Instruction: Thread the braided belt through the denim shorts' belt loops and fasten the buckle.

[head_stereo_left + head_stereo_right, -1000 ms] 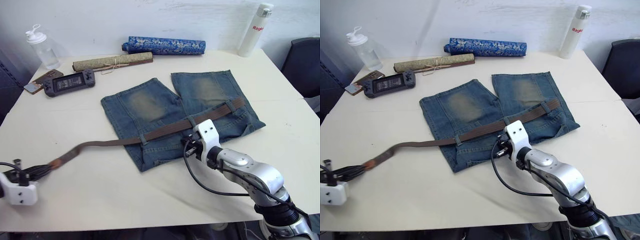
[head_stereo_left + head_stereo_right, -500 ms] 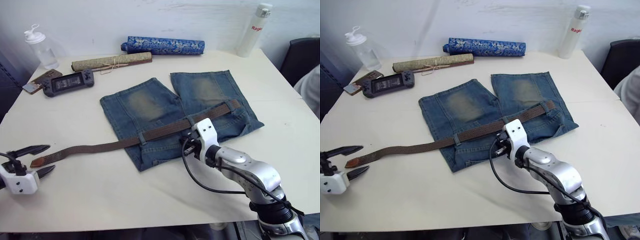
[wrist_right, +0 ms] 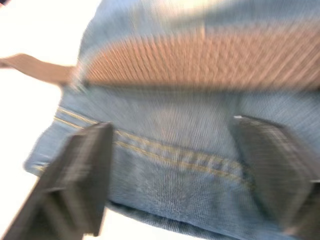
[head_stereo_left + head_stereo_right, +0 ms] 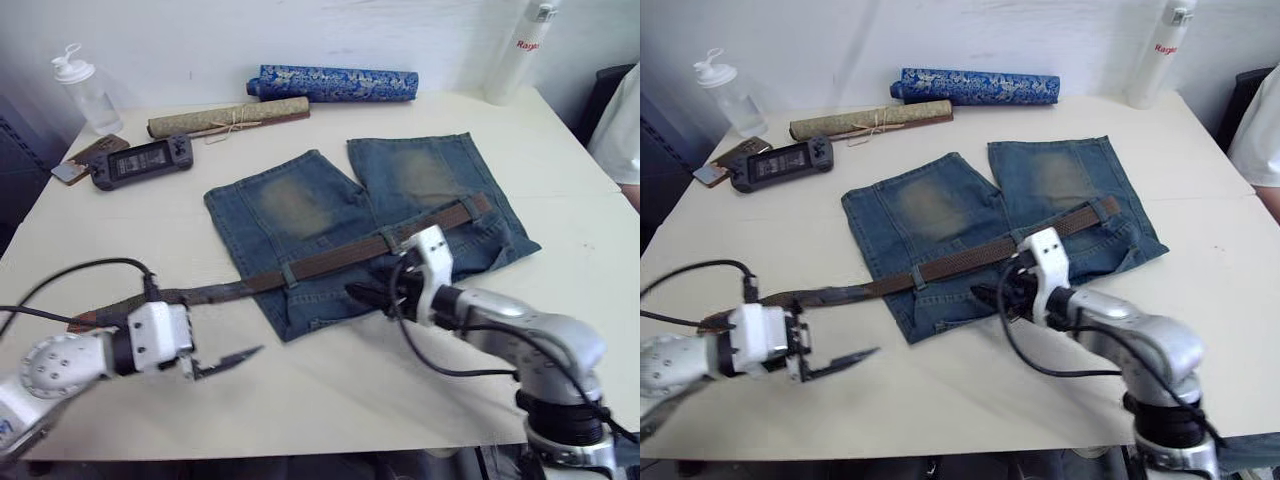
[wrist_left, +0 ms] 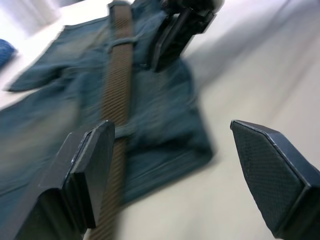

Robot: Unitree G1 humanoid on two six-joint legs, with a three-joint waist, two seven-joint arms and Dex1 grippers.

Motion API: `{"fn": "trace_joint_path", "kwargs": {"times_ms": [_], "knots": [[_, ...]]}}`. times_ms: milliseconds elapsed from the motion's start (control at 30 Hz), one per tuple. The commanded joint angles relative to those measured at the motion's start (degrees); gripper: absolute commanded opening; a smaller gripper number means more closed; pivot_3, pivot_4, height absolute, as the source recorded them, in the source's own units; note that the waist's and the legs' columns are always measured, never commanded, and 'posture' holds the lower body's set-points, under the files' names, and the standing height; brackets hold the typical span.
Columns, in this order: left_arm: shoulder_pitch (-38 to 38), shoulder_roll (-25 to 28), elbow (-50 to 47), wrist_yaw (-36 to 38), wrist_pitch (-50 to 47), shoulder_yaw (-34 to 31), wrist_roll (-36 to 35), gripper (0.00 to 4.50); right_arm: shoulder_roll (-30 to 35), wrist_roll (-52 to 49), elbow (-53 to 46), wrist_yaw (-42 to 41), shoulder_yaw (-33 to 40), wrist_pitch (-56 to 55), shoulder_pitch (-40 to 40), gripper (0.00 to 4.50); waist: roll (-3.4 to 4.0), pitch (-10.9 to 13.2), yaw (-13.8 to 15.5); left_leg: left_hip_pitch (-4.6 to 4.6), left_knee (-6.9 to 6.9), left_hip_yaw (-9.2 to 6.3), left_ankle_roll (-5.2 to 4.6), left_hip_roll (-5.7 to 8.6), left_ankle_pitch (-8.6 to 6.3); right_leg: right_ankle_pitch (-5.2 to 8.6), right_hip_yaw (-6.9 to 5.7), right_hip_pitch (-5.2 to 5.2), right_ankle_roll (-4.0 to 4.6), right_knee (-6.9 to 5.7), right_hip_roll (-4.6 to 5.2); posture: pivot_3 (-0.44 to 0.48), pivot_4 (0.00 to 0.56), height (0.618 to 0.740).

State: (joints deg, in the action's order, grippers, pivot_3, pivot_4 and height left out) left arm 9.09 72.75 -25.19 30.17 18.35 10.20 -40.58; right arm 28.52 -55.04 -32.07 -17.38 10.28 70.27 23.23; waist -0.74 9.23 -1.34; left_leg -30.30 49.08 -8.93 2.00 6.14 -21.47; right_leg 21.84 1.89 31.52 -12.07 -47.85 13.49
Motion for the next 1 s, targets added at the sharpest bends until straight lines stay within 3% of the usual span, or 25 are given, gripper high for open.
{"fn": "trace_joint_path", "kwargs": {"times_ms": [33, 67, 167, 233, 400, 533, 700, 867, 933, 967, 1000], "knots": [[-5.9, -6.8, -1.1, -0.3, -7.3, 0.7, 4.1, 4.03, 9.2, -7.1, -3.1, -9.9, 7.3, -1.2, 1.6, 4.45, -0.01, 0.1, 0.3, 0.0, -0.01, 0.05, 0.0, 0.01, 0.0, 0.0, -0.01, 0.0, 0.0, 0.0, 0.0, 0.0, 0.15, 0.637], [-7.7, -9.2, -0.9, -0.6, -9.5, 0.8, 4.9, 4.03, 12.1, -6.1, -2.9, -12.7, 7.7, -2.6, 1.2, 4.45, 0.03, 0.1, 0.6, 0.01, 0.02, 0.1, 0.0, 0.01, 0.0, -0.01, -0.13, -0.08, 0.01, 0.08, -0.01, 0.0, 0.15, 0.637], [-14.1, -16.8, 0.3, 0.3, -13.4, 3.7, 12.4, 4.03, 34.9, 27.3, 4.6, -24.3, -9.4, -30.0, -7.5, 4.45, 0.01, 0.1, 1.8, 0.08, -0.02, 0.15, 0.0, 0.06, 0.0, -0.07, -0.22, -0.21, -0.08, 0.27, 0.0, 0.0, 0.15, 0.637], [-15.6, -19.2, 0.4, 2.0, -15.1, 4.4, 15.3, 4.03, 40.8, 39.8, 10.8, -26.2, -16.4, -43.0, -9.2, 4.45, -0.36, 0.2, 1.7, 0.21, -0.08, 0.27, 0.0, 0.07, 0.02, -0.13, -0.24, -0.31, -0.14, 0.41, 0.0, 0.0, 0.15, 0.637], [-16.5, -20.8, -0.2, 9.2, -18.4, 6.5, 20.7, 4.03, 40.5, 58.8, 26.9, -24.3, -24.1, -61.8, -4.4, 4.45, -0.41, 0.2, -0.1, 0.21, -0.04, 0.8, 0.01, -0.06, 0.01, -0.27, 0.01, -0.19, -0.07, 0.48, 0.14, 0.0, 0.15, 0.637], [-18.4, -23.2, 2.5, 9.7, -21.5, 7.2, 26.7, 4.03, 37.4, 67.7, 34.2, -21.5, -26.1, -67.1, 0.3, 4.45, -0.55, 0.2, 0.2, 0.08, 0.14, 0.76, 0.01, -0.04, 0.01, -0.27, 0.0, -0.19, -0.05, 0.45, 0.14, 0.0, 0.15, 0.637], [-20.8, -26.4, 6.9, 9.9, -18.8, 9.1, 36.3, 4.03, 36.1, 73.3, 37.5, -23.0, -27.0, -68.3, -0.1, 4.45, -0.97, -0.1, 1.3, 0.08, 0.21, 0.73, 0.01, 0.0, 0.01, -0.28, 0.01, -0.19, -0.05, 0.38, 0.17, 0.0, 0.15, 0.637], [-21.6, -29.3, 8.9, 10.9, -17.0, 8.3, 39.1, 1.83, 34.9, 71.2, 35.1, -26.5, -24.7, -66.9, -3.0, 2.14, -1.2, -0.2, 1.5, 0.1, 0.26, 0.68, 0.01, 0.01, 0.01, -0.28, 0.01, -0.23, -0.02, 0.32, 0.16, 0.0, 0.15, 0.637], [-21.8, -29.3, 10.5, 11.3, -15.4, 7.9, 40.6, 0.77, 34.5, 68.8, 32.4, -28.5, -23.2, -63.8, -4.9, 0.97, -1.2, -0.2, 1.6, 0.1, 0.27, 0.67, 0.01, 0.02, 0.01, -0.29, 0.01, -0.23, -0.03, 0.31, 0.17, 0.0, 0.15, 0.637], [-21.7, -28.8, 11.3, 11.7, -14.4, 7.5, 41.0, 0.68, 34.2, 67.6, 30.9, -29.4, -22.5, -62.0, -5.6, 0.86, -1.2, -0.2, 1.6, 0.09, 0.27, 0.66, 0.01, 0.02, 0.01, -0.29, 0.01, -0.23, -0.03, 0.31, 0.17, 0.0, 0.15, 0.637], [-21.6, -28.0, 12.5, 12.2, -12.6, 7.1, 41.4, 0.62, 33.6, 66.2, 29.2, -30.3, -21.8, -60.1, -6.1, 0.38, -1.18, -0.2, 1.7, 0.09, 0.28, 0.65, 0.01, 0.02, 0.01, -0.29, 0.01, -0.22, -0.03, 0.29, 0.17, 0.0, 0.15, 0.637]]}}
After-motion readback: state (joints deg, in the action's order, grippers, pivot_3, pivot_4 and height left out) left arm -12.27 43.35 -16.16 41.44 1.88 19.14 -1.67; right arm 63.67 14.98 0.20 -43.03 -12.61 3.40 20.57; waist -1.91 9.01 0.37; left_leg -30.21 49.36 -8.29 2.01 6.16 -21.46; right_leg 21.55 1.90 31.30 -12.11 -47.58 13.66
